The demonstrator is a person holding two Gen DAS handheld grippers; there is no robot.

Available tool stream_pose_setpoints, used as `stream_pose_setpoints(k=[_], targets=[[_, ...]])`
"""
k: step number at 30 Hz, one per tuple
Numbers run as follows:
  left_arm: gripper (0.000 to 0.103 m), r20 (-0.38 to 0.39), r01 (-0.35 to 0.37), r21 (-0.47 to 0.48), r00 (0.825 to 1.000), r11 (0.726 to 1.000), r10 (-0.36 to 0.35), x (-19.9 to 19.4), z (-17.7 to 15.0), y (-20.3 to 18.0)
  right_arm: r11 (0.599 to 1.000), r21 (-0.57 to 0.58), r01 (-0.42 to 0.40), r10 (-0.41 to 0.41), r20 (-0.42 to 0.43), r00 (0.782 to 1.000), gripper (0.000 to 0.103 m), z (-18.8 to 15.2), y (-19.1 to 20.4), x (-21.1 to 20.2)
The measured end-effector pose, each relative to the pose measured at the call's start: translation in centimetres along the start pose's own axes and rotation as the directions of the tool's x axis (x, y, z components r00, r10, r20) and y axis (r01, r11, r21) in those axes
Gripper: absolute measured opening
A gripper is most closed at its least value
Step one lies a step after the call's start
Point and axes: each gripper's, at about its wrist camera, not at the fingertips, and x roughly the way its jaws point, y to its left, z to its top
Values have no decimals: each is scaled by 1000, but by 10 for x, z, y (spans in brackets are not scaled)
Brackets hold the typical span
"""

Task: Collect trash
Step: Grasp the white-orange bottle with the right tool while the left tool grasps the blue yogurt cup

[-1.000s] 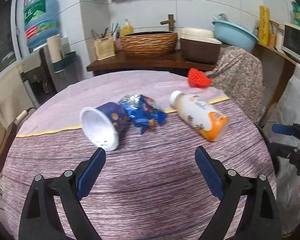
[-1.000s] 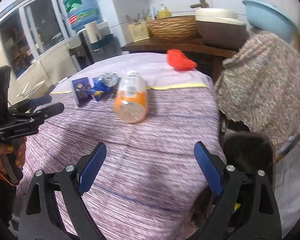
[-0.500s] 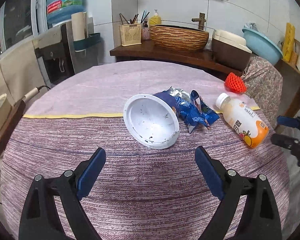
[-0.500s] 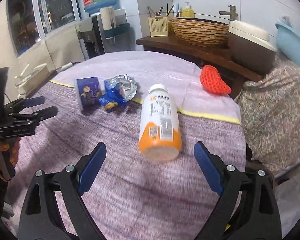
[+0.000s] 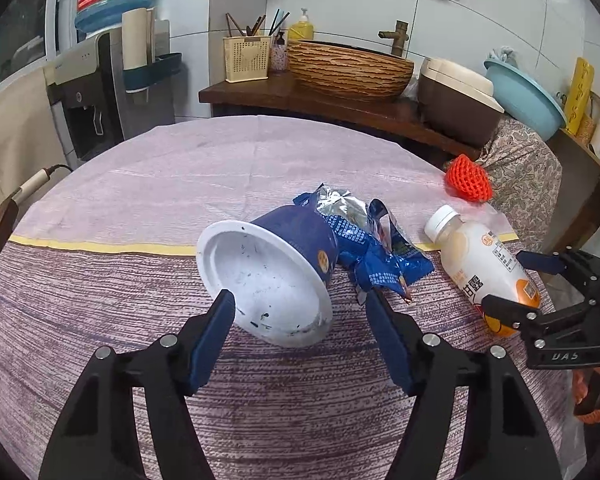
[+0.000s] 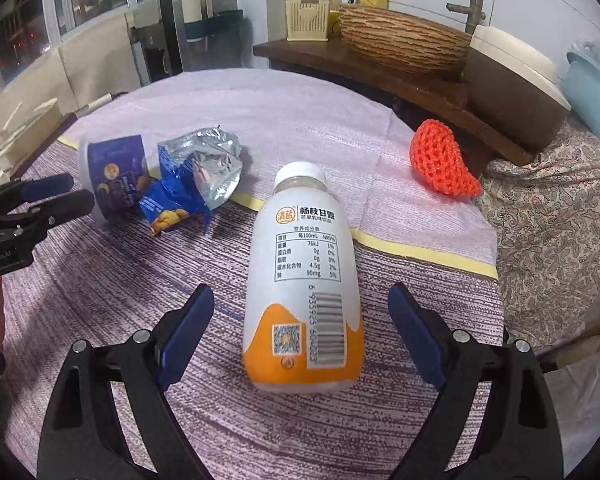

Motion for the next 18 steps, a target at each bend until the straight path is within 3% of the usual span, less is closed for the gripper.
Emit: stream_pose_setpoints(k=[2,9,11,16,18], targets=[[64,-2,-1,-4,1000,1000,1,3,0,1,1000,-12,8,-9,-20,1000,88,3,1,8],[54,-1,9,-21,1000,1000,-9,9,7,3,999,-20,25,-26,-75,997,70,10,3,32],[47,4,5,-15,1000,1000,-5,11,9,1,1000,-8,17,-17,-83,996,62,9,1,35],[19,6,33,-45,999,998,-33,15,11,4,1000,-13,25,-26,-72,997,62,5,2,34],[13,14,39,-41,999,998,-39,14,11,2,1000,-18,26,-27,-69,997,62,3,3,33]])
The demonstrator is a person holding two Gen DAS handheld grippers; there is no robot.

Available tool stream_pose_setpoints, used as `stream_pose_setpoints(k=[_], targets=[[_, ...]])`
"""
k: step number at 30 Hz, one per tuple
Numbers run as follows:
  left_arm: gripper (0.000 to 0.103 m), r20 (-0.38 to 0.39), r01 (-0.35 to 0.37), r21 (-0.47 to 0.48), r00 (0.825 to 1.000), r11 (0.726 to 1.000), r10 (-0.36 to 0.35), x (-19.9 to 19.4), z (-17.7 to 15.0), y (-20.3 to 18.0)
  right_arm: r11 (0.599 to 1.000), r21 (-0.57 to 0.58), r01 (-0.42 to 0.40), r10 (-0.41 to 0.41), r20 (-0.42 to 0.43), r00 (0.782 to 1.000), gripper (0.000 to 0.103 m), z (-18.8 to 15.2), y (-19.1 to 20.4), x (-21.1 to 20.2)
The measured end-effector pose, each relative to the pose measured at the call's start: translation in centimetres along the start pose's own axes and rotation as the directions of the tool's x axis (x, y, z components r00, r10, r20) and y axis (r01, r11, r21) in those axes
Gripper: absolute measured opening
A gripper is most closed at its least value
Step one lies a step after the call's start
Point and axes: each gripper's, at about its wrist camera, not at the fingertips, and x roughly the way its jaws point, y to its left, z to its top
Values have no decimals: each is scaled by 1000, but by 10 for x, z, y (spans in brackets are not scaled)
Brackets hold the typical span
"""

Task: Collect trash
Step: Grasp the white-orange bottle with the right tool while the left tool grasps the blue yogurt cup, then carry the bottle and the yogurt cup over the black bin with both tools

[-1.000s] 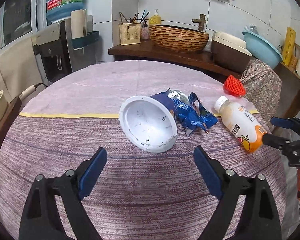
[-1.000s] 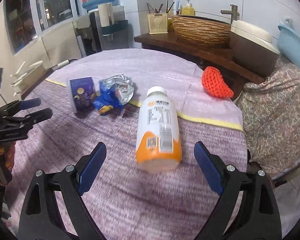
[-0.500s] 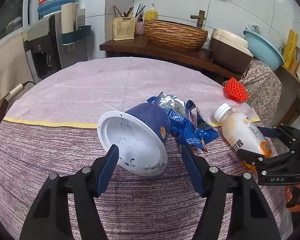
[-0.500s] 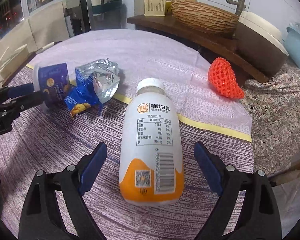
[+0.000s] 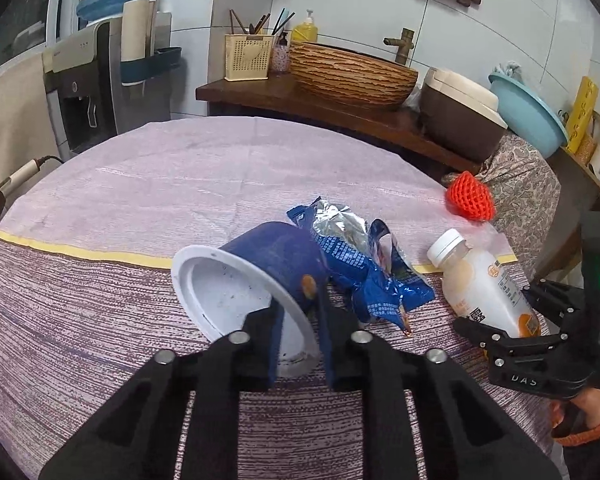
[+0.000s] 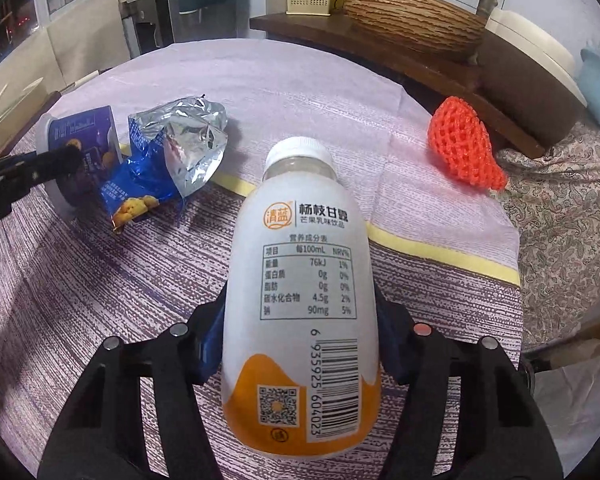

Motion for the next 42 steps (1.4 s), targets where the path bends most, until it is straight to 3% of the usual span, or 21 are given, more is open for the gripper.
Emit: stream_pose_setpoints(k=[14,24,33,42], targets=[[10,51,-5,19,999,1000,4,-41,-18,0,997,33,-68,66,52,996,62,-23,-4,-22],[9,78,37,-5,996,999,-36,-79,-42,-9,989,53,-138,130,128,983,62,-57,-1,-59],[9,113,89,44,989,995,-93,-117,-61,-46,984,61,-168,154,189,970,62,-92,-6,-96],[9,106,168,122,978,978,-181,-124,-69,-103,977,124,-175,142,240,960,62,-129,-27,-124]])
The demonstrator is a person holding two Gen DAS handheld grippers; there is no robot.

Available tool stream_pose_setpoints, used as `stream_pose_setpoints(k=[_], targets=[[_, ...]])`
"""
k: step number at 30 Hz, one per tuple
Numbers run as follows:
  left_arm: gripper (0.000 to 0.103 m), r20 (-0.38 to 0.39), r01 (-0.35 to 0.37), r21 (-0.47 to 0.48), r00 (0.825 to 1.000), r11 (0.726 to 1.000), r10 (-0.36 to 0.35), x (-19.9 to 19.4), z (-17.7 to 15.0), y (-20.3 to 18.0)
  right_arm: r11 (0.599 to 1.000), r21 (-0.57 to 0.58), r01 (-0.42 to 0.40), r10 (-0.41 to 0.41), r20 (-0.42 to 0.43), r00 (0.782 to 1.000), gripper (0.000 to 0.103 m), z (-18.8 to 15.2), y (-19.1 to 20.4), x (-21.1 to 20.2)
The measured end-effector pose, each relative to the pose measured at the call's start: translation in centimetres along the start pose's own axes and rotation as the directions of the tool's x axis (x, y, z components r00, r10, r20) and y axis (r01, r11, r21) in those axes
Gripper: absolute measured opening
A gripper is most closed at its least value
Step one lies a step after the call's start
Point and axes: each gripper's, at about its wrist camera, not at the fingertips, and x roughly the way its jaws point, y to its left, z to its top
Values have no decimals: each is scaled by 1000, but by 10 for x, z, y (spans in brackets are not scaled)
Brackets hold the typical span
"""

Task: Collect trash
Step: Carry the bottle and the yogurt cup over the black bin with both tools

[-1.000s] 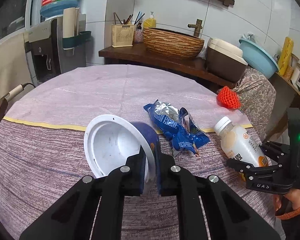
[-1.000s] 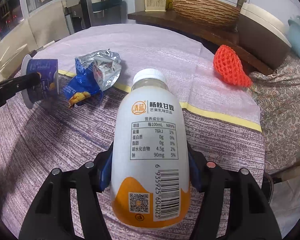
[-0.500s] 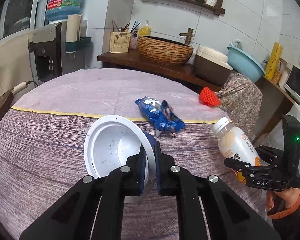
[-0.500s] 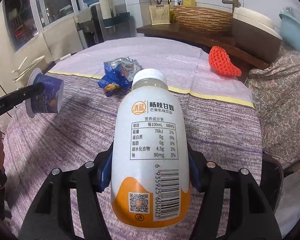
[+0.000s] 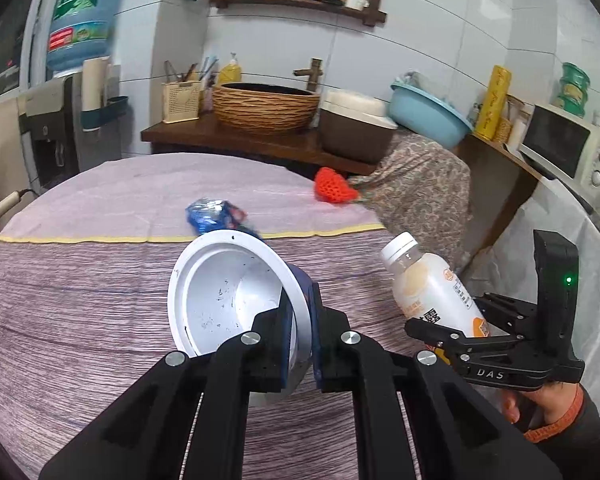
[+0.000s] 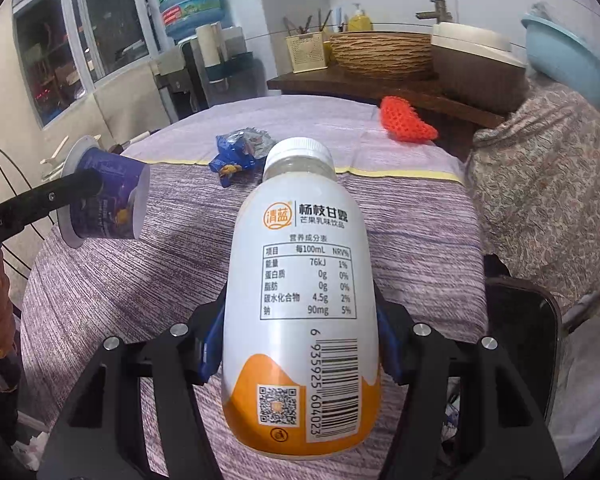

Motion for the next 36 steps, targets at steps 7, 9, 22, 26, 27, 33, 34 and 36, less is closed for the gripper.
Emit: stream_pose_setpoints(k=[7,9,22,26,27,33,34,36], targets=[[9,-20,76,54,997,996,-75,17,1,-50,994,84,65,-68,37,997,62,-21,-41,-33],[9,-27,99,67,995,993,-98,24,2,-65,991,106,85,-91,45,995,62,-27,-54,-44],[9,-78,223,108,973,969,-215,64,5,-138,949,230,214,-223,16,975,62,-77,-135,-71],[9,-92,243,129,968,961,-233,71,5,-156,930,278,239,-247,-7,969,62,-90,-159,-64],[9,-93,247,136,967,959,-236,72,5,-161,925,289,245,-252,-16,968,62,-94,-166,-60],[9,-104,267,161,962,950,-253,76,6,-178,905,322,276,-267,-75,961,62,-112,-196,-31],[9,-106,268,165,962,949,-253,77,6,-181,903,329,277,-263,-86,961,62,-115,-200,-26],[9,-114,273,171,960,947,-257,80,6,-187,899,334,283,-263,-105,959,62,-120,-206,-15]])
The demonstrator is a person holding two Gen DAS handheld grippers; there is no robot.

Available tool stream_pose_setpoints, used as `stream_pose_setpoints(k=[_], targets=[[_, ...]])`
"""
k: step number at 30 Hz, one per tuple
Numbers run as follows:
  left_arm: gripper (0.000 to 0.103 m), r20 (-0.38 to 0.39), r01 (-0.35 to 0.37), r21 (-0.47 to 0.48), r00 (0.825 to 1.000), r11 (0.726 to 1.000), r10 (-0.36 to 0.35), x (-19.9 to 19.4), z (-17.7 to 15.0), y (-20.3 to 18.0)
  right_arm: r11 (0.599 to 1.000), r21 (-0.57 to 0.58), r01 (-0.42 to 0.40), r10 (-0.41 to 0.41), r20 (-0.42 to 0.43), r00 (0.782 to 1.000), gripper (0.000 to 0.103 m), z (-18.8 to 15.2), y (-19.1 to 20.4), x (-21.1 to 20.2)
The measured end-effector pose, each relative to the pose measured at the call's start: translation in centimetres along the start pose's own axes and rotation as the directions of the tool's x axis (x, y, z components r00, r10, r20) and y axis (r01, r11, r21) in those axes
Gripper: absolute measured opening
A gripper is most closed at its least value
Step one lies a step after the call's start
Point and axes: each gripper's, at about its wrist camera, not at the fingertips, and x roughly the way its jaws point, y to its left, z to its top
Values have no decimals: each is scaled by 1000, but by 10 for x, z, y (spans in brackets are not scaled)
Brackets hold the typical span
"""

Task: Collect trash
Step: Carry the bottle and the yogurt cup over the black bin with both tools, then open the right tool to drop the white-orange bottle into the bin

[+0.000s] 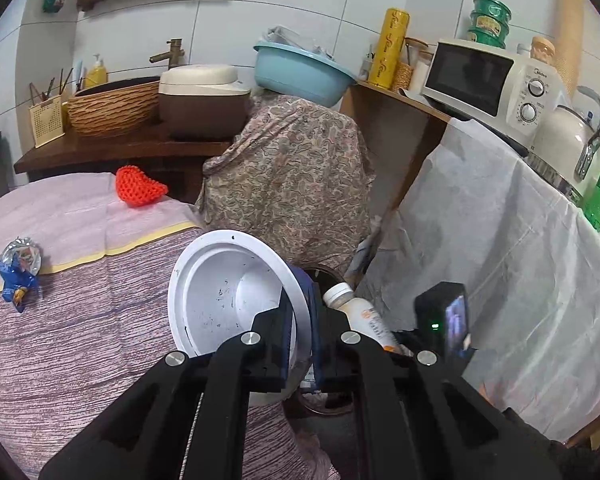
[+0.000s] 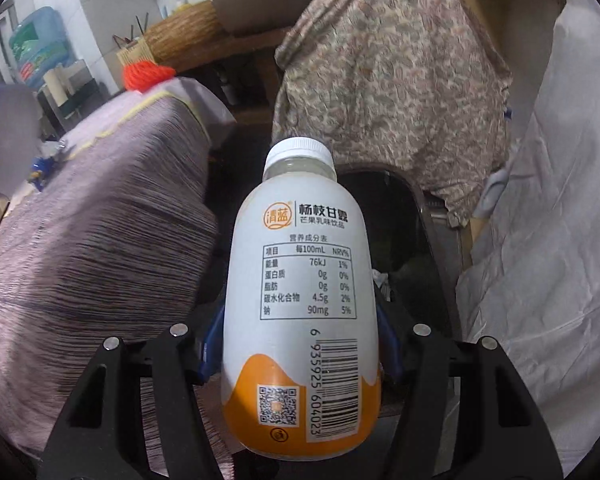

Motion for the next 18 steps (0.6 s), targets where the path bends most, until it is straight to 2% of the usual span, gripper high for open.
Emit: stream_pose_setpoints(k=[5,9,14,18], targets=[[9,-25,15,16,1000,1000,-14,12,-2,-9,1000,18,14,-14,-33,999,64,-4,-11,31],[9,-45,21,29,999,999,-19,23,-3,-15,999,44,32,-30,-38,999,79,-8,-17,41],[9,-82,38,26,996,999,-36,40,-5,-21,998,49,27,-25,-35,999,79,-13,-18,38],[9,-109,55,40,993,998,-51,56,-6,-30,998,56,40,-40,0,999,79,-21,-23,17]])
